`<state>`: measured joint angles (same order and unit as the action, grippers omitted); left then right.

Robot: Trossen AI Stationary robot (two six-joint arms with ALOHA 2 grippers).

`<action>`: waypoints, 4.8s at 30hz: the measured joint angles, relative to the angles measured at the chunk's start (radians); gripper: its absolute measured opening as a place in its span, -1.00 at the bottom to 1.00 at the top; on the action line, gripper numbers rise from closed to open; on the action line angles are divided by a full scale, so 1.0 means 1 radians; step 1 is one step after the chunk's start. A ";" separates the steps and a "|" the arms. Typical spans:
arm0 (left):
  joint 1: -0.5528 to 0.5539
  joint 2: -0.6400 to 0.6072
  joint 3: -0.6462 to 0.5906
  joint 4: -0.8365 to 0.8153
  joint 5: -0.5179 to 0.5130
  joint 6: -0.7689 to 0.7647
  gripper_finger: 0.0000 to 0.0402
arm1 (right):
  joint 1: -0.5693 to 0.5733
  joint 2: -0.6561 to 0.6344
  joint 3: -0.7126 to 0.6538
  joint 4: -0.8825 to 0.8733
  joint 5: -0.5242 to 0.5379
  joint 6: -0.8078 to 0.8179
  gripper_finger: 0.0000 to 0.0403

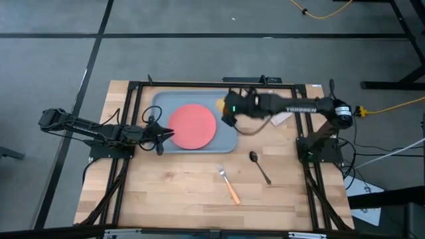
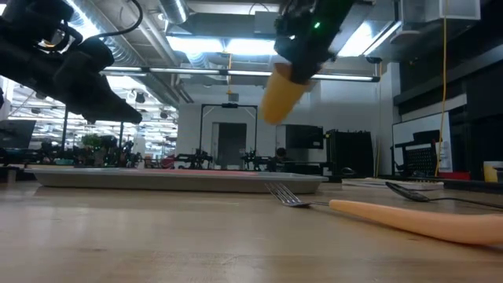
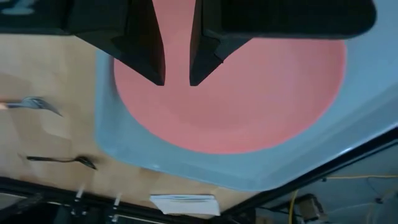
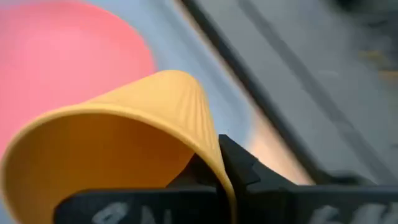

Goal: Pick and place plate/cup/fork/spoon on tray
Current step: Put the yellow cup on the blue serving tray to the top right of the pink plate

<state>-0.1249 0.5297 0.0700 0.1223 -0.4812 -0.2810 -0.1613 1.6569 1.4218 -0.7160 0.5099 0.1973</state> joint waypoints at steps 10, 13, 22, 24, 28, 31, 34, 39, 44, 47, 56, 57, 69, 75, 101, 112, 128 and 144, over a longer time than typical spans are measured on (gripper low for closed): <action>0.000 0.000 0.000 -0.001 -0.006 0.003 -0.67 | -0.230 0.054 -0.022 0.144 -0.348 0.086 -1.00; 0.000 0.000 0.000 -0.001 -0.006 0.003 -0.67 | -0.240 0.082 -0.022 0.210 -0.395 0.086 -1.00; 0.000 0.000 0.000 -0.002 -0.008 0.004 -0.67 | -0.254 0.156 0.031 0.071 -0.451 0.112 -1.00; 0.000 0.000 0.000 -0.003 -0.008 0.004 -0.67 | -0.254 0.158 0.031 0.038 -0.453 0.108 -1.00; 0.000 0.000 0.000 -0.004 -0.008 0.004 -0.67 | -0.263 0.160 0.033 0.012 -0.462 0.061 -1.00; 0.000 0.000 0.000 -0.005 -0.008 0.004 -0.67 | -0.281 0.186 0.033 0.010 -0.459 0.037 -1.00; 0.000 0.000 0.000 -0.005 -0.008 0.004 -0.67 | -0.305 0.212 0.033 0.041 -0.462 0.053 -1.00; 0.000 0.000 0.000 -0.006 -0.008 0.004 -0.67 | -0.357 0.258 0.033 0.054 -0.535 0.060 -1.00; 0.000 0.000 0.000 -0.006 -0.008 0.013 -0.67 | -0.388 0.288 0.033 0.053 -0.564 0.060 -1.00; 0.000 0.000 0.000 -0.006 -0.008 0.032 -0.67 | -0.391 0.289 0.033 0.054 -0.565 0.060 -0.96; 0.000 0.000 0.000 -0.006 -0.008 0.032 -0.67 | -0.389 0.289 0.033 0.056 -0.565 0.060 -0.85; 0.000 0.000 0.000 -0.006 -0.008 0.031 -0.67 | -0.389 0.289 0.033 0.059 -0.565 0.056 -0.85; 0.000 0.000 0.000 -0.006 -0.008 0.030 -0.67 | -0.389 0.289 0.080 0.105 -0.565 0.082 -0.84; 0.000 0.000 0.000 -0.010 -0.008 0.026 -0.67 | -0.388 0.288 0.111 0.052 -0.565 0.083 -0.84; 0.000 0.000 0.000 -0.009 0.004 0.027 -0.67 | -0.340 0.288 0.111 -0.021 -0.493 0.061 -0.84; 0.000 0.000 0.000 -0.009 0.004 0.029 -0.67 | -0.340 0.288 0.111 -0.033 -0.473 0.091 -0.84; 0.000 0.000 0.000 -0.008 0.004 0.029 -0.67 | -0.317 0.288 0.056 0.000 -0.471 0.083 -0.79; 0.000 0.000 0.000 -0.008 0.004 0.029 -0.67 | -0.319 0.289 0.083 0.031 -0.393 0.024 -0.58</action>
<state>-0.1253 0.5301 0.0700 0.1138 -0.4775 -0.2516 -0.4801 1.9457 1.5049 -0.6850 0.1165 0.2214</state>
